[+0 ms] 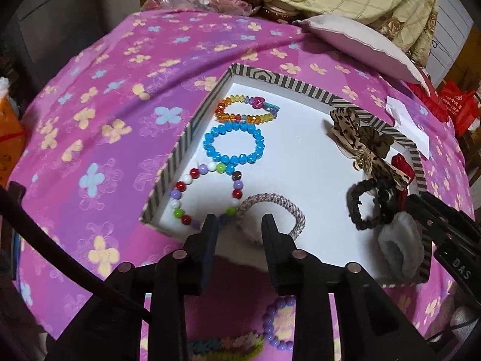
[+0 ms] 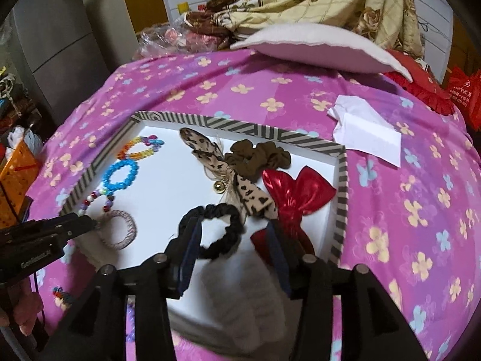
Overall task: Organize jewelry
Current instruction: 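Carry the black scrunchie and silver bracelet into the tray and open both tools, then withdraw both tools from the tray back over the last bracelets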
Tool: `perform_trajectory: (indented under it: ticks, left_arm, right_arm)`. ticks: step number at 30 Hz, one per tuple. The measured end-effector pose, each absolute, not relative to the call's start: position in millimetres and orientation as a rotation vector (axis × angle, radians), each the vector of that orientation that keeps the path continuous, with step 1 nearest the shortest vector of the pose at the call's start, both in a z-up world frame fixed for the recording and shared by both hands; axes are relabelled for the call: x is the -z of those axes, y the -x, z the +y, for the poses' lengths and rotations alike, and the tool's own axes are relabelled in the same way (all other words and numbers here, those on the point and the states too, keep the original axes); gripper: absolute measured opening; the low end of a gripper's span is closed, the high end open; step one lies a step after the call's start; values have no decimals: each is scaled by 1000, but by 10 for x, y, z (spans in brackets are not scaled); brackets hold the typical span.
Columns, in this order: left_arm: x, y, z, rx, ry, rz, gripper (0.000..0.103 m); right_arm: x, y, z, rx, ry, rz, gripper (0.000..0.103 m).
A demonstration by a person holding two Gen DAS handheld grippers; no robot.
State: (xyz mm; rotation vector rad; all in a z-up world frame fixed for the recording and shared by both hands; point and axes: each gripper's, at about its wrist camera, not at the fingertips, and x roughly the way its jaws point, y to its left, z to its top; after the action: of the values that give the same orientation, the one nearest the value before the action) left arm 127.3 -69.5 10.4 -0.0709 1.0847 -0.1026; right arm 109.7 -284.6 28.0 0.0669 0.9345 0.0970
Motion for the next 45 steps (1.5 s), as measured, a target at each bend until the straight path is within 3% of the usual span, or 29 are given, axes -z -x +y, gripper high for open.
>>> perform_trajectory:
  ticks: [24,45]
  left_arm:
    - [-387,-268,-366,37,1,954,45]
    - [-360,299,10,21,64,968,45]
  right_arm:
    - [-296,56,-2440,-181,-104,919,62]
    - [-371,332,-2038,-254,-39,922,63]
